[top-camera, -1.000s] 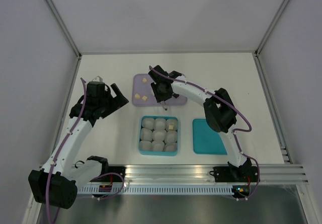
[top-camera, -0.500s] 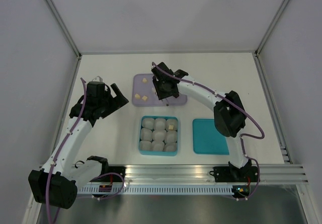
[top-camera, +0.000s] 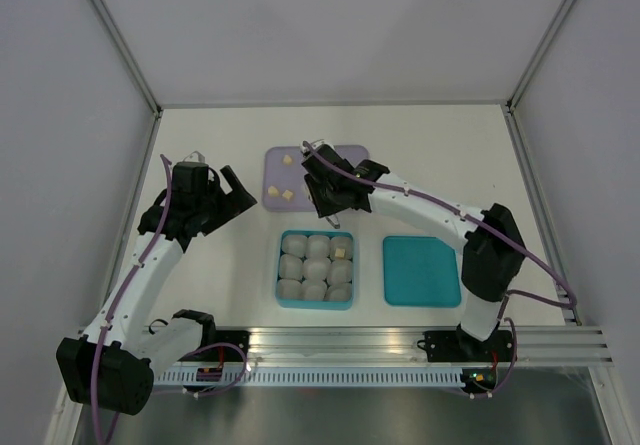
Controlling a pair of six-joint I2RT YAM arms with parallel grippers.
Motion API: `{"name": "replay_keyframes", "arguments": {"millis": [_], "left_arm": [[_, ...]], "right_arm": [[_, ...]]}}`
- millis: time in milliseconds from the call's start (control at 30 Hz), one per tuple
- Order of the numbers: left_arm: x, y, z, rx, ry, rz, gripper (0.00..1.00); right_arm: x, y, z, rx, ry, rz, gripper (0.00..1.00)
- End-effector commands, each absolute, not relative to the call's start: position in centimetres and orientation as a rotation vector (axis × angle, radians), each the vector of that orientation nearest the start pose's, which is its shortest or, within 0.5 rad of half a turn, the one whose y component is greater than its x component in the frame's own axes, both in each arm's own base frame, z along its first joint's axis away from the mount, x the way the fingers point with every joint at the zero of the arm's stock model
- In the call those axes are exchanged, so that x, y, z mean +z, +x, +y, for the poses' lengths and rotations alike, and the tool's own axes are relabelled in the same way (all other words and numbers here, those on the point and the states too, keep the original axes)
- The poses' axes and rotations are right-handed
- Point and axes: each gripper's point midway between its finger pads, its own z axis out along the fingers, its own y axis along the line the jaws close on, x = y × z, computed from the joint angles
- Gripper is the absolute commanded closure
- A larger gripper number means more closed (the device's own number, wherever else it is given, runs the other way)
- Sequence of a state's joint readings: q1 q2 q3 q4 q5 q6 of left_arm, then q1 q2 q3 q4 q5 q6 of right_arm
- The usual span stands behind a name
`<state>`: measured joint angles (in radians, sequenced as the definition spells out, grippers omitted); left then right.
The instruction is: Pack the chocolate
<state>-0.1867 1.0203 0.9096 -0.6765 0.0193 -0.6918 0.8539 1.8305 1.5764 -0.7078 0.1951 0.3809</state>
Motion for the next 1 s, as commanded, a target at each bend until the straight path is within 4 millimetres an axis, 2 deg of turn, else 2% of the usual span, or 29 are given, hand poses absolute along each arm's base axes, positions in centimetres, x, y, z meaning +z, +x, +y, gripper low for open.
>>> {"name": "replay_keyframes", "arguments": {"millis": [0, 67, 300, 500, 767, 967], "left_arm": [[18.1, 27.8, -9.1, -0.504, -0.549, 2.306, 0.0], [18.1, 27.7, -9.3, -0.515, -0.543, 2.309, 0.0], [18.3, 27.4, -9.7, -0.546, -0.518, 2.317, 0.0], [18.7, 27.0, -10.2, -0.588, -0.496, 2.313, 0.01], [18.9, 26.8, -10.4, -0.602, -0.478, 2.307, 0.01], [18.9, 26.6, -10.3, -0.601, -0.474, 2.304, 0.0]], "right_arm": [[18.3, 28.5, 33.6, 0.33, -0.467, 2.355, 0.92], [17.9, 27.0, 33.4, 0.333, -0.481, 2.37, 0.93], [18.3, 21.1, 33.4, 0.389, -0.501, 2.366, 0.93], [16.1, 17.7, 32.4, 0.39, -0.494, 2.428, 0.92], [13.9, 17.3, 32.0, 0.321, -0.441, 2.476, 0.92], [13.3, 17.5, 32.5, 0.288, -0.451, 2.491, 0.91]]}}
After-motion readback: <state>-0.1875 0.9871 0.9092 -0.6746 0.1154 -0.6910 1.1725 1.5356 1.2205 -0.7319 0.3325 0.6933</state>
